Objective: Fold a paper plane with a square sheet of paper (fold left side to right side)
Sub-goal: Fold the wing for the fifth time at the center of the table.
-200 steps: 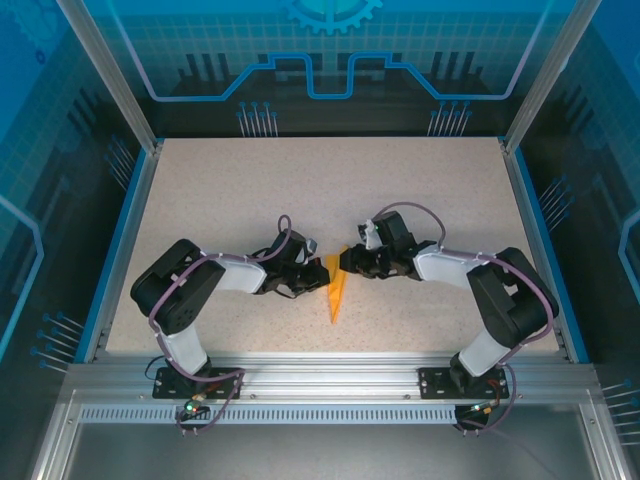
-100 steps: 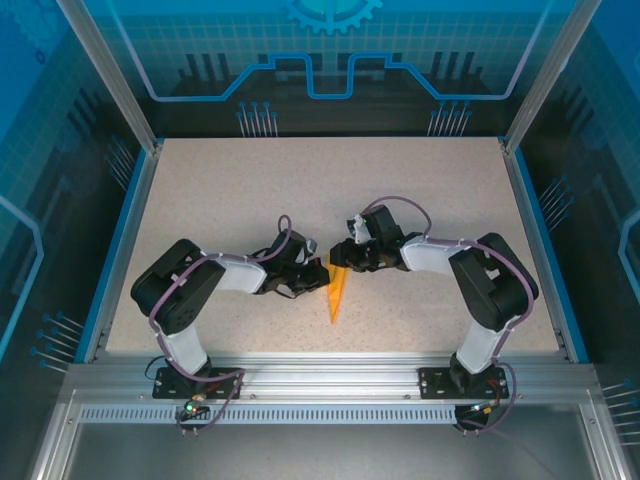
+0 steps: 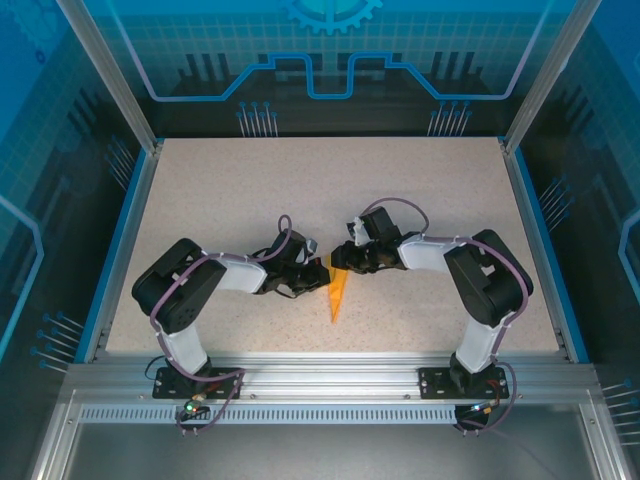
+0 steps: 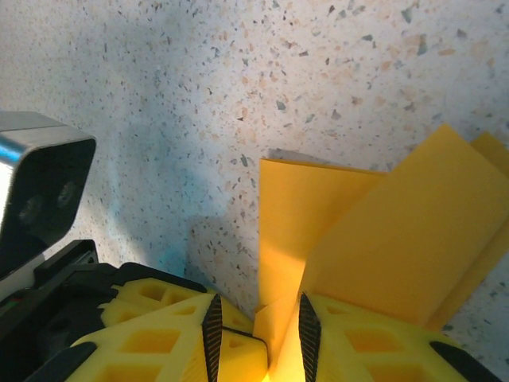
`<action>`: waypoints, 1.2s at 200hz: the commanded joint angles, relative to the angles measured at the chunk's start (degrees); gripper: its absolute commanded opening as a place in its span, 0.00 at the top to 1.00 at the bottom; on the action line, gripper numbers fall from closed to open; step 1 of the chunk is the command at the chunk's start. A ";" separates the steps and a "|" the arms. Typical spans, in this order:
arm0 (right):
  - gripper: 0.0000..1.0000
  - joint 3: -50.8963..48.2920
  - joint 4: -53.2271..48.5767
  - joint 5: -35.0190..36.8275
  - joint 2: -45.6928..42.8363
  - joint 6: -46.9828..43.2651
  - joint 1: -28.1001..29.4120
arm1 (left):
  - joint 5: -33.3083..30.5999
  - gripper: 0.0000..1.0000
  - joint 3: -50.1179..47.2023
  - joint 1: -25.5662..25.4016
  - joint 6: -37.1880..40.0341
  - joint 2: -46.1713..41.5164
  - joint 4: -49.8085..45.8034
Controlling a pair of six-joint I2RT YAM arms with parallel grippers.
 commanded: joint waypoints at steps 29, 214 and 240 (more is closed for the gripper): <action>0.66 1.29 -2.43 1.47 1.80 -1.81 -0.23 | -1.83 1.00 -0.57 0.13 -0.25 2.84 -2.36; 0.67 -3.98 -5.44 2.78 4.58 -0.03 -1.52 | -1.94 0.67 -3.60 0.08 1.32 -16.96 -10.55; 0.67 -3.72 -5.44 2.63 4.70 -0.28 -1.45 | 2.03 0.73 -4.06 -0.93 -0.64 -18.95 -8.30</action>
